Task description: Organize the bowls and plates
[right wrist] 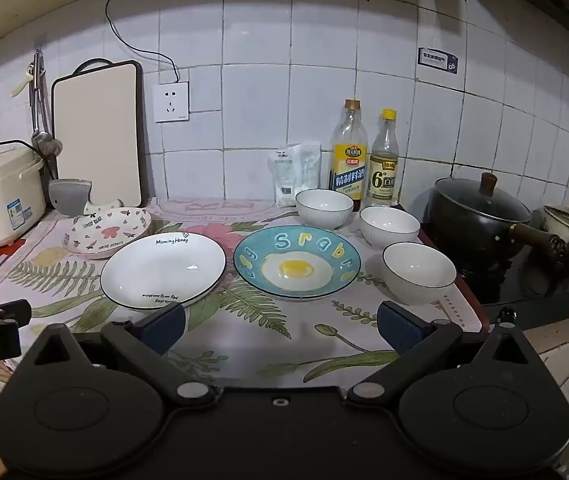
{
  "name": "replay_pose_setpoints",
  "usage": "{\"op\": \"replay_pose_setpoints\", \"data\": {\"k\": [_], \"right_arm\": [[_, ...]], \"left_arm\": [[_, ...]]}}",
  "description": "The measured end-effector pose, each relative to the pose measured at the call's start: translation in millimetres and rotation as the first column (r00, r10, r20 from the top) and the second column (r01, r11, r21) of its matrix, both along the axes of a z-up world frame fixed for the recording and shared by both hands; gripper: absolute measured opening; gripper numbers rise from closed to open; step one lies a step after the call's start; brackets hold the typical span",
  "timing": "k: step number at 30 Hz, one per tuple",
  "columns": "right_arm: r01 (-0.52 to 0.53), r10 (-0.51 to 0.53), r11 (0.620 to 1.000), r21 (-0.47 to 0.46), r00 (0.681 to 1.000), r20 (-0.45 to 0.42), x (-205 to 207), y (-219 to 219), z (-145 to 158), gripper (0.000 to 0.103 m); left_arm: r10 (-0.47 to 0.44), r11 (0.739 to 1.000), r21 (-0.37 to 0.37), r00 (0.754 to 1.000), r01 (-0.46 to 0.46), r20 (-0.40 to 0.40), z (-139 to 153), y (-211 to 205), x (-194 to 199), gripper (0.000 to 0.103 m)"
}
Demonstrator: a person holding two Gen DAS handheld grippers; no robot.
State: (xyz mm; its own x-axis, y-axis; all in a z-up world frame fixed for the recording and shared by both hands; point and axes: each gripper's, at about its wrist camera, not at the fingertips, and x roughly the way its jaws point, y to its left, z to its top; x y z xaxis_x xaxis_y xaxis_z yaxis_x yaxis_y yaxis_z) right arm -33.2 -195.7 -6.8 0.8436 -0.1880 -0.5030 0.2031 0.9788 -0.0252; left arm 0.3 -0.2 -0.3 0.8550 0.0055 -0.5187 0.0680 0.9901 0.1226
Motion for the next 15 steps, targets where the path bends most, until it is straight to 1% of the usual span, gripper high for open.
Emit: {"op": "replay_pose_setpoints", "data": {"k": [3, 4, 7, 9, 10, 11, 15], "right_arm": [[0.004, -0.004, 1.000, -0.001, 1.000, -0.005, 0.9, -0.2, -0.8, 0.103], [0.006, -0.006, 1.000, 0.001, 1.000, -0.006, 1.2, -0.3, -1.3, 0.103], [0.006, -0.006, 1.000, 0.004, 1.000, -0.008, 1.8, -0.4, -2.4, 0.103], [0.007, -0.007, 1.000, 0.005, 1.000, -0.008, 2.2, 0.1, -3.3, 0.103], [0.008, -0.008, 1.000, 0.006, 1.000, -0.010, 2.5, 0.6, -3.9, 0.103], [0.006, -0.006, 1.000, -0.010, 1.000, 0.002, -2.8, 10.4, -5.0, 0.103], [0.006, -0.006, 1.000, -0.018, 1.000, -0.007, 1.0, 13.9, -9.2, 0.103]], "left_arm": [[0.002, 1.000, -0.007, 1.000, -0.002, -0.008, -0.1, 0.0, 3.1, 0.103], [-0.009, 1.000, -0.008, 1.000, 0.009, 0.009, 3.3, -1.0, 0.7, 0.102], [-0.010, 1.000, -0.014, 1.000, 0.010, 0.015, 7.1, -2.7, 1.5, 0.102], [-0.009, 1.000, -0.011, 0.999, 0.009, 0.031, 2.2, -0.8, 2.2, 0.102], [-0.007, 1.000, -0.012, 0.999, 0.007, 0.035, 3.9, 0.5, 2.9, 0.103], [-0.006, 1.000, -0.009, 0.999, 0.006, 0.038, 4.5, 0.5, 3.9, 0.103], [-0.008, 1.000, -0.015, 0.997, 0.009, 0.071, 1.2, 3.4, -0.2, 0.103]]}}
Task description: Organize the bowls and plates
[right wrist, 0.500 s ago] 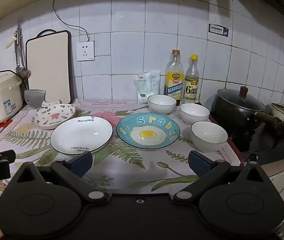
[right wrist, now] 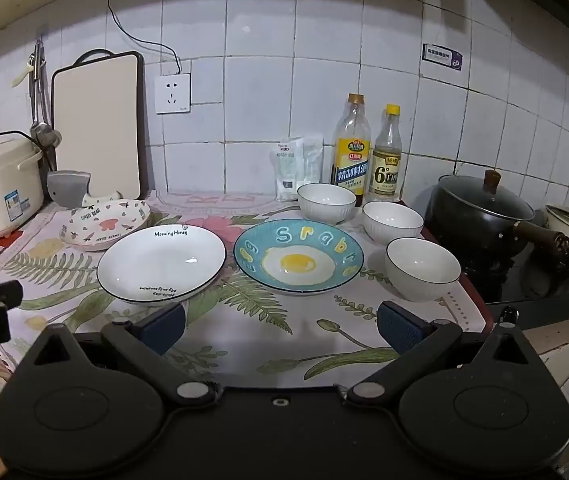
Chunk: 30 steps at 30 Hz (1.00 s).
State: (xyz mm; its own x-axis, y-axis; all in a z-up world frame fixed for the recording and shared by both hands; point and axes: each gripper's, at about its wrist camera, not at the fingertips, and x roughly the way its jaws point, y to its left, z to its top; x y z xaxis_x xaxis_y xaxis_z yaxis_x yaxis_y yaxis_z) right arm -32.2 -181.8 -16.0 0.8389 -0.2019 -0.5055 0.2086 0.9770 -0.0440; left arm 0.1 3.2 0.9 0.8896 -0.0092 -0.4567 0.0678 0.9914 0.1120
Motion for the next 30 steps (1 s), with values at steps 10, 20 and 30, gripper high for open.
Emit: {"op": "replay_pose_setpoints", "data": {"k": [10, 20, 30], "right_arm": [[-0.004, 0.004, 1.000, -0.001, 1.000, 0.001, 4.2, -5.7, -4.4, 0.103], [0.003, -0.003, 1.000, -0.015, 1.000, 0.003, 5.9, -6.9, -7.5, 0.103], [0.006, -0.006, 1.000, -0.013, 1.000, -0.002, 9.5, -8.0, -11.4, 0.103]], "left_arm": [[-0.018, 0.999, -0.043, 1.000, 0.018, 0.019, -1.3, 6.0, -0.7, 0.103], [-0.017, 0.999, -0.038, 1.000, 0.017, -0.003, -6.1, 9.0, 1.3, 0.103], [-0.014, 0.999, -0.036, 1.000, 0.014, -0.009, -7.7, 5.9, 3.5, 0.103]]}}
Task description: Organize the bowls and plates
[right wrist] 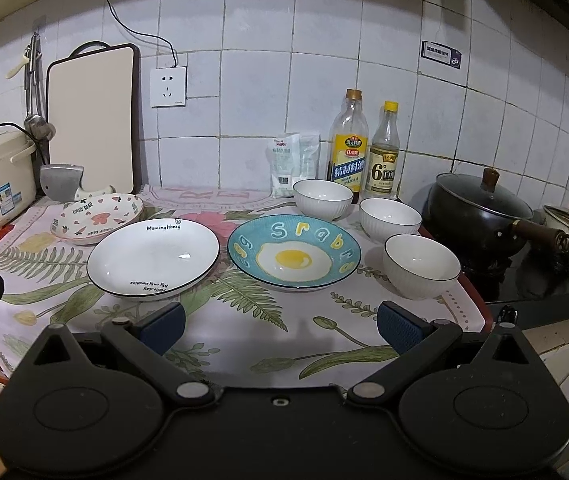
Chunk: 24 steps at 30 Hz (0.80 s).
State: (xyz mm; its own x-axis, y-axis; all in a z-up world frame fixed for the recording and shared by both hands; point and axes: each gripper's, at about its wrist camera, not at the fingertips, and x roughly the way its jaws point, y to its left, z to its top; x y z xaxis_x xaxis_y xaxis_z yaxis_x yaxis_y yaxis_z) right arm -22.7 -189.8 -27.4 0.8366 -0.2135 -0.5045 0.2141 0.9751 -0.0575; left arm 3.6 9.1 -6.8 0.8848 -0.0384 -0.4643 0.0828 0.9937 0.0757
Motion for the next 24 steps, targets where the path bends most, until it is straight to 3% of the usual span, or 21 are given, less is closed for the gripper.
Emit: {"op": "replay_pose_setpoints", "data": {"k": [24], "right_arm": [[-0.004, 0.004, 1.000, -0.011, 1.000, 0.004, -1.2, 2.7, -0.5, 0.103]], "left_arm": [[-0.001, 1.000, -0.002, 1.000, 0.001, 0.000, -3.7, -0.9, -1.4, 0.103]]}}
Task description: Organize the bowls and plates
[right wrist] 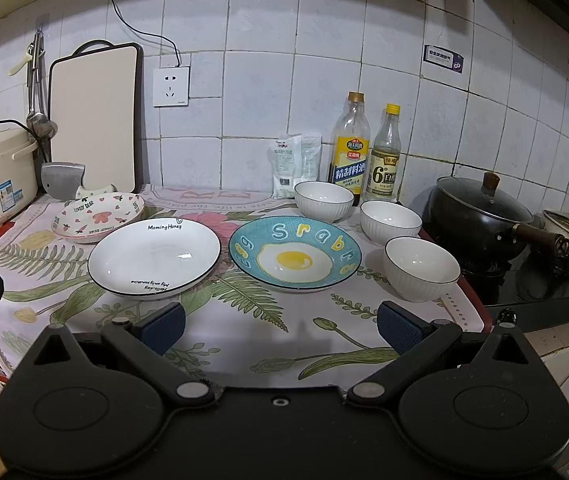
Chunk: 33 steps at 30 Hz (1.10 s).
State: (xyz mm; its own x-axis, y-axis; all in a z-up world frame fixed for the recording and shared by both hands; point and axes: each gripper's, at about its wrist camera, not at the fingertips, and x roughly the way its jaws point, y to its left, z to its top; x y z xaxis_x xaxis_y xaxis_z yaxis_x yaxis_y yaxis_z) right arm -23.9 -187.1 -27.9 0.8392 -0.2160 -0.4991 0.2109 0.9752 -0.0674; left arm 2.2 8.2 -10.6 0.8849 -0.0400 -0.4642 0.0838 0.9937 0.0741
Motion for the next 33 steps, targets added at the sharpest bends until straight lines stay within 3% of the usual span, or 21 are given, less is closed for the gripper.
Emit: {"op": "replay_pose_setpoints", "data": {"k": [22, 28, 33], "right_arm": [[-0.003, 0.003, 1.000, 0.003, 1.000, -0.007, -0.5, -1.2, -1.9, 0.103], [-0.024, 0.024, 1.000, -0.004, 1.000, 0.004, 1.6, -2.0, 2.2, 0.103], [-0.112, 0.111, 0.994, 0.003, 0.990, 0.081, 6.8, -8.6, 11.1, 0.103]], "left_arm": [[-0.029, 1.000, -0.012, 1.000, 0.029, -0.003, -4.7, -2.7, -10.0, 0.103], [-0.041, 0.999, 0.017, 0.998, 0.041, 0.040, 8.9, -0.3, -9.0, 0.103], [-0.036, 0.998, 0.058, 0.995, 0.031, 0.094, 22.8, 0.7, 5.5, 0.103]]}}
